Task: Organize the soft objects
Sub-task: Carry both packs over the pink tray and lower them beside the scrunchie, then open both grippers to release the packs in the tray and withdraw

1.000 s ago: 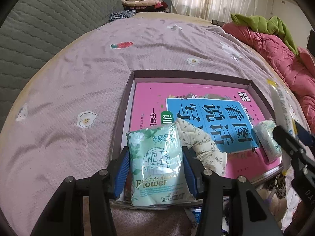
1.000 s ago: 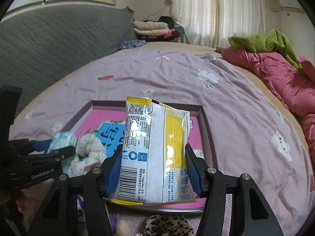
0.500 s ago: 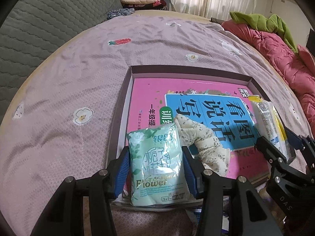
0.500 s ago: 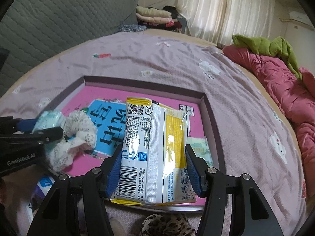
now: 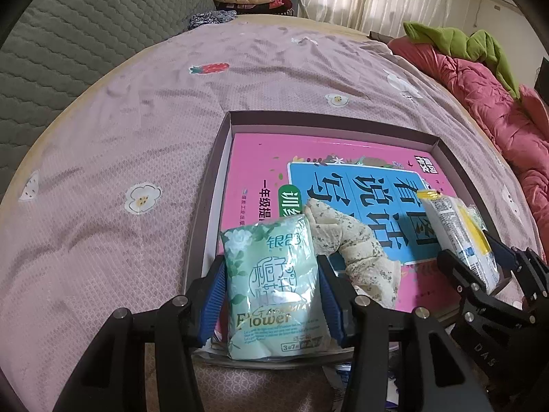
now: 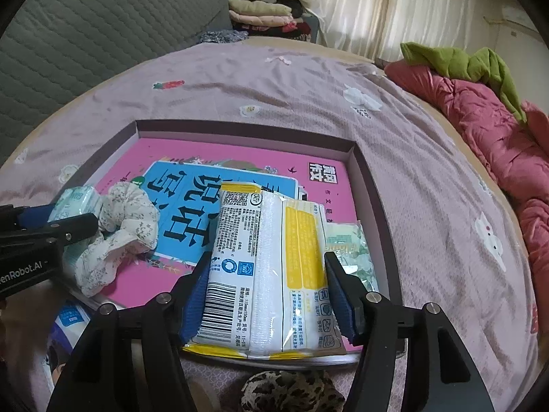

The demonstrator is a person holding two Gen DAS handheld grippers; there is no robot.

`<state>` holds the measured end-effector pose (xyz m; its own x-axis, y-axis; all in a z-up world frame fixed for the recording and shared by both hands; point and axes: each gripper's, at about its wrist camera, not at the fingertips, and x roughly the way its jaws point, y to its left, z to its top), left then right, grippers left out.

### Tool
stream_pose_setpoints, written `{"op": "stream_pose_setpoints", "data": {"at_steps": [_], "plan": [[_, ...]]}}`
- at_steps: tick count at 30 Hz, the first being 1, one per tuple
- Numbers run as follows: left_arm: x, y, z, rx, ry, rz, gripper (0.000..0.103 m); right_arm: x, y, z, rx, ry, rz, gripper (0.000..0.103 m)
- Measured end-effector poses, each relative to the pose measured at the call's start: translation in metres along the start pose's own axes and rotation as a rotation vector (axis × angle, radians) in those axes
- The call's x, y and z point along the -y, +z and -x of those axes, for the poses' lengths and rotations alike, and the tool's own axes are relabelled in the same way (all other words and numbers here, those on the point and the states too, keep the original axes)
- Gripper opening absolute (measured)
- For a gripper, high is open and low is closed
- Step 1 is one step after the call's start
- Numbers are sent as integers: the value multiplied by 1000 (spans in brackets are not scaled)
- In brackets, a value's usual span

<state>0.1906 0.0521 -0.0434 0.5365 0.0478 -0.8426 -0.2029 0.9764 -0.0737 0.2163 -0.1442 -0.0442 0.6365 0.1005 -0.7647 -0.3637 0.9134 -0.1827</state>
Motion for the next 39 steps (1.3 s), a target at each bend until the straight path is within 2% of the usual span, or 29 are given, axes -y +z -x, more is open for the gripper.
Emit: {"op": "stream_pose_setpoints", "data": {"at_steps": [7,14,23,29,39], "plan": [[0,-1,-1,-5,-6,8,51,-5,0,2,0,29,21,72],[-3,1,-3,-12,-14,29,51,-7,2,8,24,64,24,73],[-6,2,-5,-21,-16,38,52,6,8,19,59,127,-39,74],[-9,-1,-3,-18,-27,44,52,26,9,23,73,139,-119,74],[-9,-3,3,-13,-29,59,54,26,10,27,84,130,-112,74]]}}
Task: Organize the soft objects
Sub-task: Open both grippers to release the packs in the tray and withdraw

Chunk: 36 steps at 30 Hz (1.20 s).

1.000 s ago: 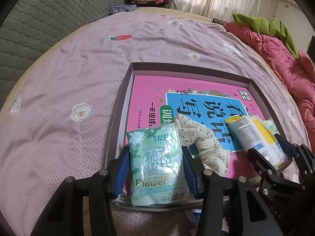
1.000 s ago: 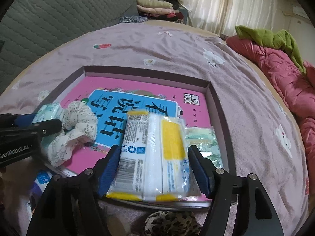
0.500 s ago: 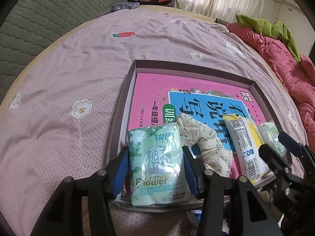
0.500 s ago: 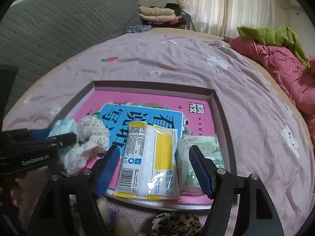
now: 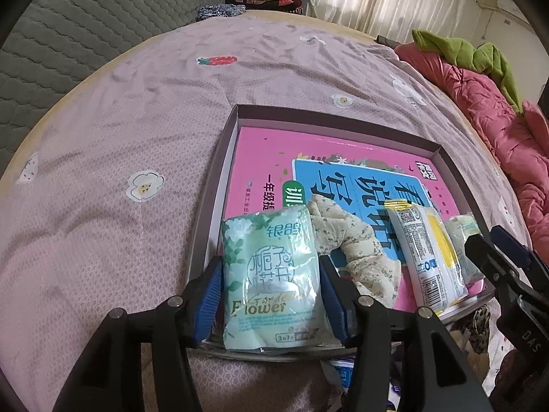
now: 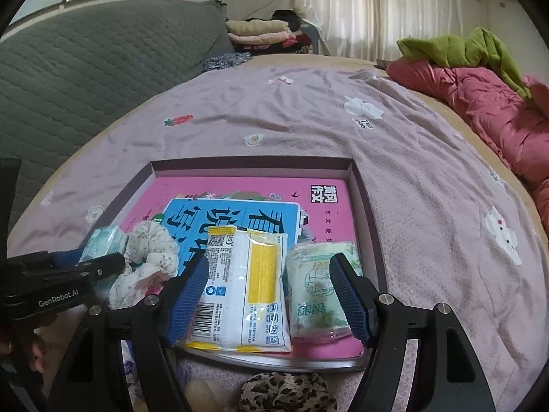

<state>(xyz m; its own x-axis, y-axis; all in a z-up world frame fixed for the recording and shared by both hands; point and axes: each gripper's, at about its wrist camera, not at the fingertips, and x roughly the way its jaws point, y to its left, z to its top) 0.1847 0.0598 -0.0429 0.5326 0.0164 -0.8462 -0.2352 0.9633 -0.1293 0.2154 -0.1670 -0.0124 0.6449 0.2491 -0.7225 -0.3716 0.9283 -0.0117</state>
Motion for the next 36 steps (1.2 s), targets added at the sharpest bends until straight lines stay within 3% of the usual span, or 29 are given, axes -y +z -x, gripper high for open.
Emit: {"op": "stream_pose_setpoints", "data": {"at_steps": [6,8,36], "plan": [[0,0,3,2,-5,2,57,1,1,1,1,-1,-4,74],[0,0,5,5,-2,0,62,1,2,3,4,-1,-5,74],[2,-8,49,74,-41,29,63,6,7,38,70,-35,20,75]]}}
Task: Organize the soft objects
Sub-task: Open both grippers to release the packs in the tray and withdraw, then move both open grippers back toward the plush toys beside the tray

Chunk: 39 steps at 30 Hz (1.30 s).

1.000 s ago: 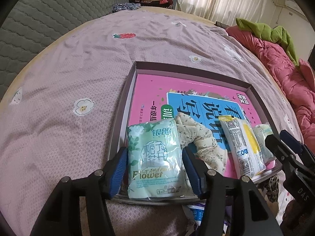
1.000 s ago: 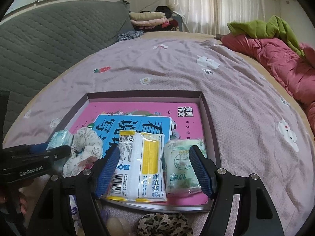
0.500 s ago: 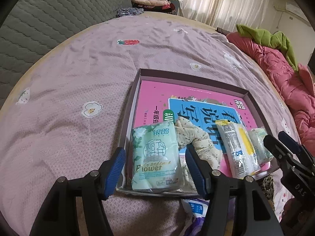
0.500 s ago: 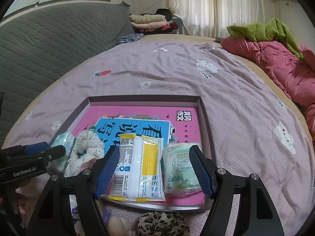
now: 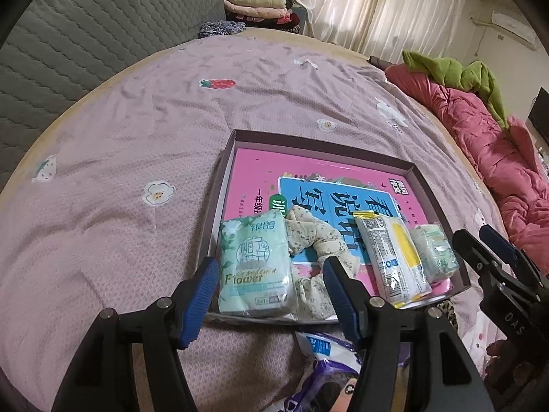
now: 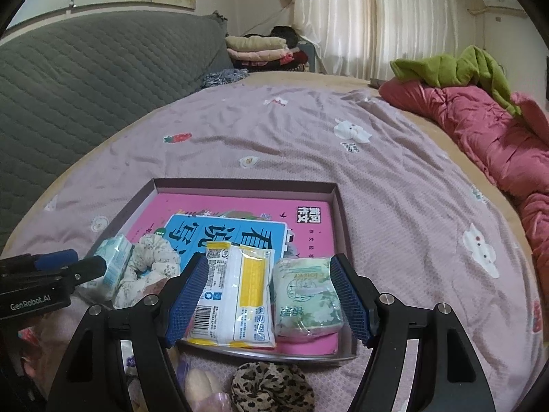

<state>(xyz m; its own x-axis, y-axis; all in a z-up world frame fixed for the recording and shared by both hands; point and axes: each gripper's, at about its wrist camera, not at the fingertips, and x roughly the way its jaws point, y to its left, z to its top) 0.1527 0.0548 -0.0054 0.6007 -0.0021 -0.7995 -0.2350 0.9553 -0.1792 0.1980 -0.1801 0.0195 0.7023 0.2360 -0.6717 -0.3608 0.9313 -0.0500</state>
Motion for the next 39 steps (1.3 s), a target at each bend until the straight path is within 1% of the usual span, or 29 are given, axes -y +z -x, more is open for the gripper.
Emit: {"op": "stream_pose_setpoints", "data": {"at_steps": [4,10,14,18,27,39], "plan": [[0,-4,12,25,-7,9,63,4,-1,13,14,-5,-8,75],[6,-8,26,34,-26,0,63,14,-3,37,42,-29,-18,75],[8,-12,37,53,-19,-10,63,19,-4,55,61,-42,-21,75],[11,-14,48,60,-28,-13,63,24,-5,70,72,-49,-34,75],[18,-18,66,71,-49,-35,63,19,-8,105,108,-57,-18,75],[17,-27,86,78,-69,-30,63,18,-21,134,100,-78,-9,75]]}}
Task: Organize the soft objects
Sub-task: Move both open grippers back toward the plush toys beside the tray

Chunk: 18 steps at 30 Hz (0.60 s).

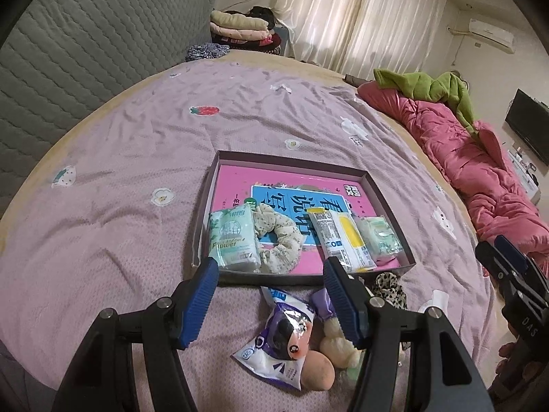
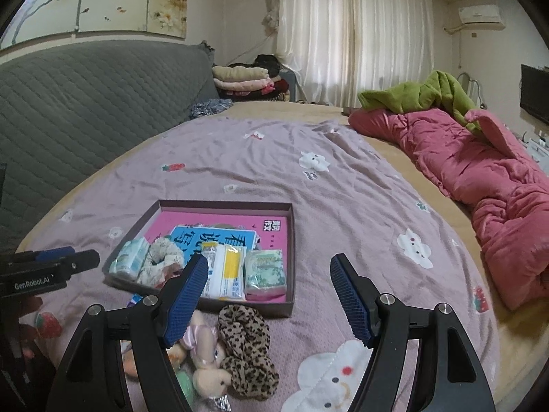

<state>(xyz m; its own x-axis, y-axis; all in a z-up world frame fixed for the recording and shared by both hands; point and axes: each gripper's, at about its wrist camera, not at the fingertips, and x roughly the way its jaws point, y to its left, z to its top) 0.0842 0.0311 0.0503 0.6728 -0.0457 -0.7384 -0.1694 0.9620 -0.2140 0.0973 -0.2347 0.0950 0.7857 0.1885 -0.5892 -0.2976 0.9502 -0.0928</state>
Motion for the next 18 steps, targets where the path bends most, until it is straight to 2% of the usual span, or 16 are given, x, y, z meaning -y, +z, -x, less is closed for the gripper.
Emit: {"op": "stream_pose_setpoints", "data": {"at_steps": [18], "plan": [[7,-22,8,-35,-20,-37,63,0,-32,17,-66,-5,26,75]]}}
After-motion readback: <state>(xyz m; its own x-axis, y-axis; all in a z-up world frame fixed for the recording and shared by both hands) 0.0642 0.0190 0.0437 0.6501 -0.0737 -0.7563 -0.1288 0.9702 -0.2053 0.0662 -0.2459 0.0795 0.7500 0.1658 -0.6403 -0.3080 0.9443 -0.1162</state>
